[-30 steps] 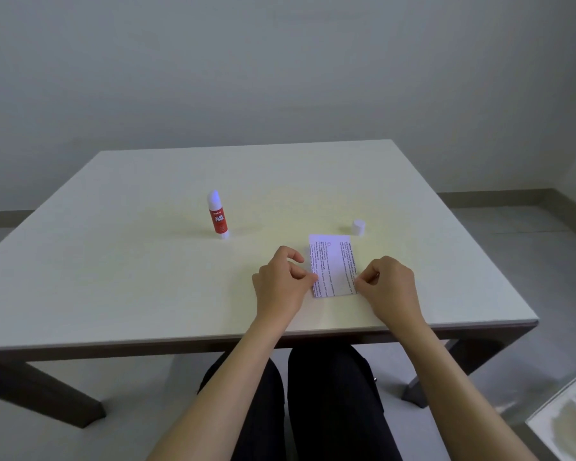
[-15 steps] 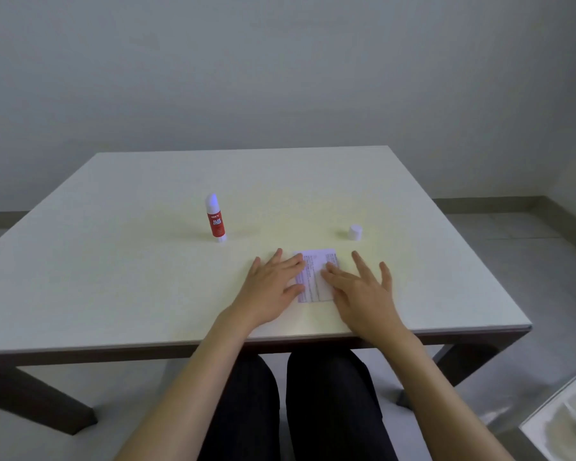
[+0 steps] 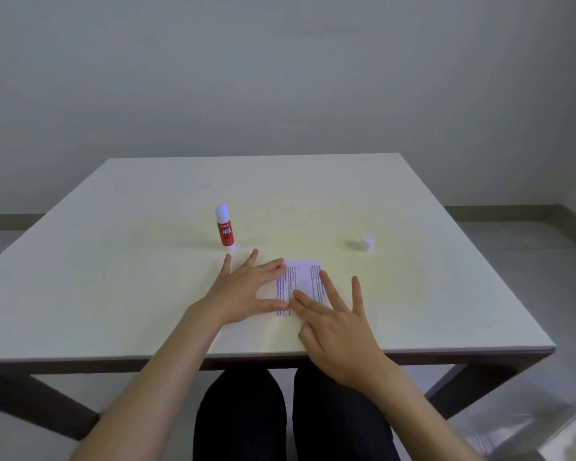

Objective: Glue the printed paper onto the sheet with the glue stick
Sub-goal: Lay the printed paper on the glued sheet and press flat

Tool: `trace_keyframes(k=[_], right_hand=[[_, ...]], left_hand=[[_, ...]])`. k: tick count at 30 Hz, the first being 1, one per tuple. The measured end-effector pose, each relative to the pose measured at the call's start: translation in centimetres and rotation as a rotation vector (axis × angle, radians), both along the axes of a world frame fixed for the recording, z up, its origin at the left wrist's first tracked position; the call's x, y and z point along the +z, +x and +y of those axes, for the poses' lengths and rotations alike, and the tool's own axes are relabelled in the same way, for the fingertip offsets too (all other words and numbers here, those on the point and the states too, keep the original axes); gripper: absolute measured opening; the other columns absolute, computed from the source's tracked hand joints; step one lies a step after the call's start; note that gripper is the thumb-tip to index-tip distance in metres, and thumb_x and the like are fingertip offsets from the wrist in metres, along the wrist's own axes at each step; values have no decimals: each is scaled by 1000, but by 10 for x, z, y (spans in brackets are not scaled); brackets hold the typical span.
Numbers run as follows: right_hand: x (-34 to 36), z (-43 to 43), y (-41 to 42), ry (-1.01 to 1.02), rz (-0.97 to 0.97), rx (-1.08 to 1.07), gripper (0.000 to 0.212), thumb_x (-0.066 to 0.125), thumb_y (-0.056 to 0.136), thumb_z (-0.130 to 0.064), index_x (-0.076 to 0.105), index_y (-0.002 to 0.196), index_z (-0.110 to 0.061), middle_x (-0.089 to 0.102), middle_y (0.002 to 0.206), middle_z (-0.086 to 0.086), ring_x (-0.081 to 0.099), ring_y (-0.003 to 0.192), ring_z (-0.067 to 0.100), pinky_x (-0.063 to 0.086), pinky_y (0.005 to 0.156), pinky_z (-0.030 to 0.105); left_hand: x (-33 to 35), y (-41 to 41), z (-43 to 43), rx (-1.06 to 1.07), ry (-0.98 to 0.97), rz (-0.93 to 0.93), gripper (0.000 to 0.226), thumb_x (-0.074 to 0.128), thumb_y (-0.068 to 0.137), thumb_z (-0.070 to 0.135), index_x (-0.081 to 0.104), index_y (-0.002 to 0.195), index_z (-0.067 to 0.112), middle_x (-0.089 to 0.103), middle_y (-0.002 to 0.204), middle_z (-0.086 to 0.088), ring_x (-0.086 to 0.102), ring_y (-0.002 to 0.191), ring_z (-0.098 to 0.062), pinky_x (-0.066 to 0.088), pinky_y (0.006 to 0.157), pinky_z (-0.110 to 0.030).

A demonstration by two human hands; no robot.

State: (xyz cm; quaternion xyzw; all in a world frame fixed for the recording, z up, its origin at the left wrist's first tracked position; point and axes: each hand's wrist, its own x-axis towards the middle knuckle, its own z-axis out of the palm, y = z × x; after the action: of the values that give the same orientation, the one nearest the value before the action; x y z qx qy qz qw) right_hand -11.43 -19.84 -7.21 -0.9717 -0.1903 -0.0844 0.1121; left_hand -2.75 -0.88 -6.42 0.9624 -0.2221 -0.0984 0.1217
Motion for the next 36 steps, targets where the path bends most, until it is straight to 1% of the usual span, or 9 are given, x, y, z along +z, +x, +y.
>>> trace_keyframes(k=[4, 9, 14, 17, 20, 25, 30, 33, 36], right_hand=[[5, -3, 34, -81, 39, -50, 54, 15, 95, -34, 25, 147, -31, 26, 155, -17, -9, 148, 26, -29, 105, 53], [6, 14, 54, -104, 98, -113, 57, 15, 97, -34, 7, 152, -23, 9, 161, -10, -14, 147, 27, -22, 110, 57], [-7, 8, 24, -106, 62, 95, 68, 1, 84, -42, 17, 149, -31, 15, 158, -16, -12, 147, 25, -42, 96, 45], [1, -6, 50, -144, 122, -5, 55, 9, 95, -38, 6, 150, -35, 7, 158, -20, -16, 147, 23, -31, 105, 53], [9, -1, 66, -160, 134, -113, 53, 11, 99, -35, 0, 151, -30, 3, 160, -16, -16, 147, 24, -21, 112, 57], [-11, 11, 26, -146, 86, 91, 65, 0, 86, -42, 7, 150, -32, 6, 159, -18, -11, 148, 25, -40, 97, 45], [9, -9, 63, -198, 203, -125, 55, 12, 98, -33, -4, 151, -30, -4, 160, -16, -17, 146, 24, -20, 112, 57], [5, 2, 43, -183, 162, 4, 59, 10, 94, -39, -2, 151, -28, -2, 160, -13, -18, 146, 23, -27, 109, 53], [-3, -6, 26, -157, 182, 129, 61, 7, 90, -40, -1, 150, -36, -2, 158, -21, -20, 146, 19, -34, 102, 50]], left_hand=[[-3, 1, 1, -3, -20, 24, 81, 46, 80, 67, 10, 148, 40, 4, 155, 28, -12, 146, -13, -14, 114, -52], [-6, 2, 0, 1, -60, 73, 85, 46, 79, 69, 6, 148, 40, 1, 155, 29, -15, 146, -13, -16, 112, -52], [-6, 1, 2, -7, -73, 104, 96, 47, 70, 77, 4, 148, 39, -4, 148, 36, -18, 144, -10, -19, 111, -52], [-4, 1, 0, -2, -55, 127, 95, 49, 73, 72, 1, 148, 39, -5, 153, 32, -21, 144, -12, -21, 110, -54], [-2, 2, 0, 4, -42, 153, 95, 51, 75, 70, -1, 148, 39, -6, 155, 28, -23, 144, -14, -21, 109, -56], [-5, 1, -1, 11, -109, 179, 96, 52, 73, 71, 2, 148, 40, -5, 154, 32, -24, 143, -12, -24, 108, -54], [-2, 1, -1, 14, -71, 190, 95, 55, 76, 66, -1, 148, 38, -8, 154, 30, -27, 142, -14, -25, 107, -55], [0, 0, -2, 18, -91, 197, 95, 55, 76, 65, 0, 148, 39, -7, 154, 30, -26, 142, -14, -25, 108, -54], [-2, 2, -1, 11, -89, 192, 94, 54, 76, 66, 0, 148, 39, -7, 153, 31, -26, 142, -13, -24, 108, -55]])
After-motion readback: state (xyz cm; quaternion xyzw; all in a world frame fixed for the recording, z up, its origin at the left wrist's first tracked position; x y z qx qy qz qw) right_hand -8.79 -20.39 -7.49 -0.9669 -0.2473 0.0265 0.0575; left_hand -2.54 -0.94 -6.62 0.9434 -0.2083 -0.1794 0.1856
